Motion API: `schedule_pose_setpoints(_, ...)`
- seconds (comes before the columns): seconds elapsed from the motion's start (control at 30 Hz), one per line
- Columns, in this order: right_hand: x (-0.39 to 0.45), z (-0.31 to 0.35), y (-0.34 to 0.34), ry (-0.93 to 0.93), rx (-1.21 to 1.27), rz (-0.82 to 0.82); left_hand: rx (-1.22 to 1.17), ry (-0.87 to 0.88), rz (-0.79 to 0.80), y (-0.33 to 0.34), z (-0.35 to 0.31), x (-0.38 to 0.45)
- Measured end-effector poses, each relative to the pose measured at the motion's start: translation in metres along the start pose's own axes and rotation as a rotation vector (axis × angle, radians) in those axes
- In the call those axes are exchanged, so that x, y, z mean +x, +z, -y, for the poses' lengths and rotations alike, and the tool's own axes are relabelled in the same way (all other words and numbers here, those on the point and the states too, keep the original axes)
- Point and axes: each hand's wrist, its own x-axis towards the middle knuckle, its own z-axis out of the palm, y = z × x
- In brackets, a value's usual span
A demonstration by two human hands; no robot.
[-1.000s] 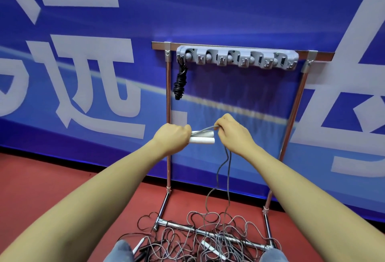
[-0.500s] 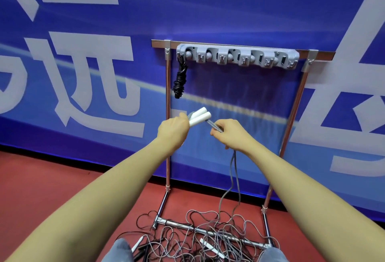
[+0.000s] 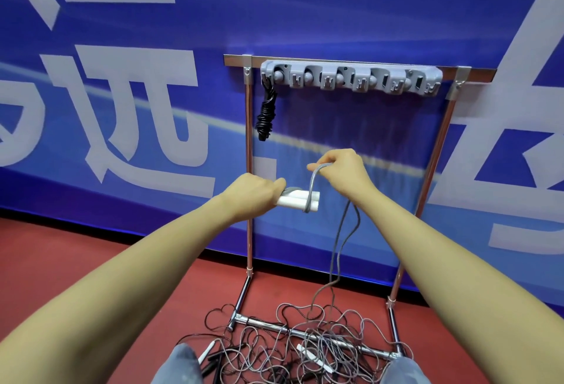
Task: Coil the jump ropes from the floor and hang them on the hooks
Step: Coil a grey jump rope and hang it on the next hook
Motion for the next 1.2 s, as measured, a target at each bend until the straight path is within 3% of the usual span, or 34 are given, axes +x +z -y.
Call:
schedule_pose_setpoints(0.17,0.001,-0.016,0.005,0.059,0.103,-0.003,-0.005,-0.007,-0.155,-0.017,0.001,0.006)
schedule_pose_setpoints(0.3,-0.01,-0.014,0.008,0.048,0.008,0.01,-0.026,-0.105,-0.341,-0.023,-0.001,0.025)
schedule_pose_setpoints(0.5,-0.017,-0.006,0.011,0.054,0.053,0.152,-0.111,-0.451,-0.052,-0.017,-0.024,0.044)
schedule_pose_setpoints(0.7,-0.026,-0.012,0.009,0.015,-0.036,0.25,-0.16,-0.606,0.097,-0.008,-0.025,0.042)
schedule_pose_setpoints(0.77,-0.027,-0.014,0.005,-0.054,-0.159,0.264,-0.098,-0.583,0.171,-0.004,-0.024,0.038)
schedule_pose_setpoints(0.9,-0.03,-0.005,-0.003,-0.377,-0.8,0.167,0.008,-0.459,0.287,0.007,-0.023,0.031)
schedule_pose_setpoints(0.97,-0.028,-0.003,-0.005,-0.488,-0.883,0.091,0.064,-0.347,0.303,0.008,-0.02,0.029)
schedule_pose_setpoints(1.03,-0.024,-0.005,-0.003,-0.406,-0.703,0.032,0.122,-0.218,0.291,0.005,-0.017,0.027)
schedule_pose_setpoints(1.1,-0.019,-0.008,0.002,-0.215,-0.327,-0.003,0.154,-0.119,0.278,0.002,-0.015,0.023)
schedule_pose_setpoints(1.2,-0.012,-0.012,0.005,-0.049,-0.069,-0.036,0.121,0.034,0.086,0.005,-0.015,0.015)
